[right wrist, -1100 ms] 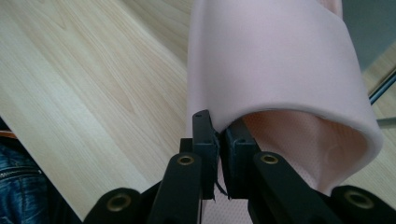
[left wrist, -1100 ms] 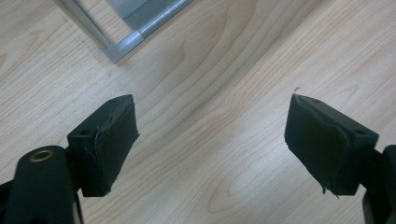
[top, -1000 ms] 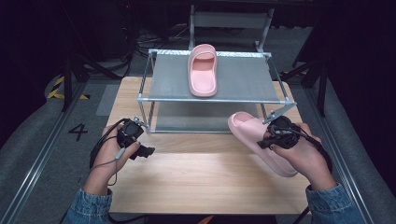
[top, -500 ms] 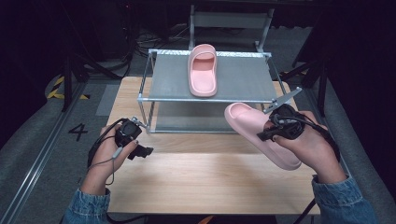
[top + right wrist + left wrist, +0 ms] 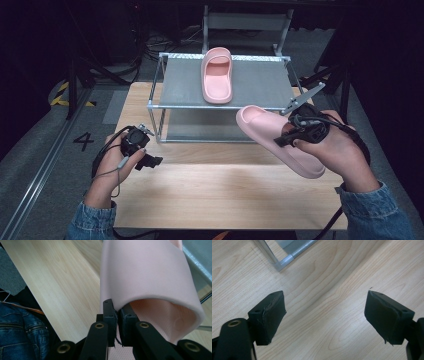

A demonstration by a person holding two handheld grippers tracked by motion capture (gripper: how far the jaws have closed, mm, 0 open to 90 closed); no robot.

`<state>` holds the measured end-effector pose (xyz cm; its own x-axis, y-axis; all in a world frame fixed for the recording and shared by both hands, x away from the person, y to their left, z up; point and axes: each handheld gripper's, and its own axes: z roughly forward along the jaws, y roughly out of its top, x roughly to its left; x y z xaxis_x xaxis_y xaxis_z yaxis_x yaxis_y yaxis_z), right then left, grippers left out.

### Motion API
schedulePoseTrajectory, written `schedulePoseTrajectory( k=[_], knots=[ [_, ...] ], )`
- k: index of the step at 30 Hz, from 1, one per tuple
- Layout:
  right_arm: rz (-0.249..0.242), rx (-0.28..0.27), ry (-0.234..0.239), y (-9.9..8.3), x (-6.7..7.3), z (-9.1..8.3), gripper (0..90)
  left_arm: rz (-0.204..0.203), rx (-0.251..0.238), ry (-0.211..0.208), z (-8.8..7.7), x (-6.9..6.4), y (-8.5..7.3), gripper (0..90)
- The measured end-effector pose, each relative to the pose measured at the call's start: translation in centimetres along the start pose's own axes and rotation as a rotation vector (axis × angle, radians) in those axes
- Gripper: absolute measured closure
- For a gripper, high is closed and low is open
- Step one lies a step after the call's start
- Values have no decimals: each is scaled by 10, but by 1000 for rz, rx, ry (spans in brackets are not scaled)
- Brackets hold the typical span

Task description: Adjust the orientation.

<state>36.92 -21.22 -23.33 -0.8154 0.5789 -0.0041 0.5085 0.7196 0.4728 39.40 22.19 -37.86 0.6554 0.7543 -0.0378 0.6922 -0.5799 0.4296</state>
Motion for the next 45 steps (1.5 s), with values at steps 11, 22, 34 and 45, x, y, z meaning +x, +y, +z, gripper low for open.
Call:
schedulePoseTrajectory(
  k=[11,22,34,45],
  knots=[
    [22,-23,-64,20,-14,-16,858,7,6,-7,1,1,3,177],
    [61,-18,-114,45,-39,-11,858,13,-17,-22,0,3,10,177],
    [123,14,-156,76,-69,11,858,26,-13,-38,2,6,12,177],
    [147,70,-190,97,-86,31,857,25,-5,-40,4,8,13,177]
  ],
)
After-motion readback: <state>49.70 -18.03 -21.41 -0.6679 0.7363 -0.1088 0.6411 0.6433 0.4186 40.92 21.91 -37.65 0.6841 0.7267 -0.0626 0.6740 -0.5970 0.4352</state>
